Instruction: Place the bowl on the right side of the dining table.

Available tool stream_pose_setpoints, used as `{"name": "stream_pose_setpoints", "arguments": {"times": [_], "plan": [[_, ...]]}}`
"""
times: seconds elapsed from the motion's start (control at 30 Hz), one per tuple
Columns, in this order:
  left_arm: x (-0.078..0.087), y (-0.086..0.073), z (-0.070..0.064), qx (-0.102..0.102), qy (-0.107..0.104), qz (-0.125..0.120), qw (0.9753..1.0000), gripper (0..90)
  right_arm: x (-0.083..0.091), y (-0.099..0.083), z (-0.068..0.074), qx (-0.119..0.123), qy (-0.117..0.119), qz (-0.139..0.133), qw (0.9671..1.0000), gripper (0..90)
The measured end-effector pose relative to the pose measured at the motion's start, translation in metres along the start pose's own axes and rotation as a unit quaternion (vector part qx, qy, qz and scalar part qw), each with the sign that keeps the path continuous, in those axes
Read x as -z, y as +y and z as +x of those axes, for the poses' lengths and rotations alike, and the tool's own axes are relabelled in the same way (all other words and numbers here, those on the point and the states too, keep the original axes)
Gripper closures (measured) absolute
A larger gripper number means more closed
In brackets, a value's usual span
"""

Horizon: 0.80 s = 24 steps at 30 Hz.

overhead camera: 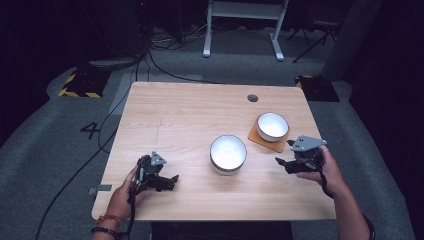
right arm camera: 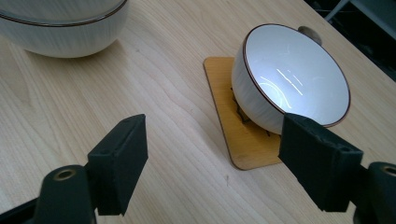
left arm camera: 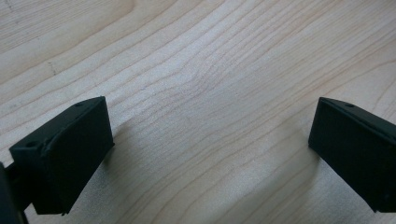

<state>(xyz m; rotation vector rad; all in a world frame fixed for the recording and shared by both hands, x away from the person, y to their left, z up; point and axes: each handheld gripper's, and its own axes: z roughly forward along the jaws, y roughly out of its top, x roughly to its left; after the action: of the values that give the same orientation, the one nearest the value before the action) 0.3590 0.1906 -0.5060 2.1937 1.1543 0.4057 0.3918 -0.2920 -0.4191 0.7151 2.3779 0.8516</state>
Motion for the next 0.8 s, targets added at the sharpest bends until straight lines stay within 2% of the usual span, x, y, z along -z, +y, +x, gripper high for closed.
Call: {"name": "stream_pose_setpoints", "arguments": {"times": [0.5,0.8], "plan": [[0.000,0.000,0.000,0.000,0.000,0.000,1.0000,0.0,-0.001,-0.028,-0.001,-0.022,0.004,0.014,0.9996,24.2],[0.000,0.000,0.000,0.000,0.000,0.000,1.0000,0.0,-0.004,-0.049,-0.005,-0.036,-0.008,0.039,0.9986,24.3]]}}
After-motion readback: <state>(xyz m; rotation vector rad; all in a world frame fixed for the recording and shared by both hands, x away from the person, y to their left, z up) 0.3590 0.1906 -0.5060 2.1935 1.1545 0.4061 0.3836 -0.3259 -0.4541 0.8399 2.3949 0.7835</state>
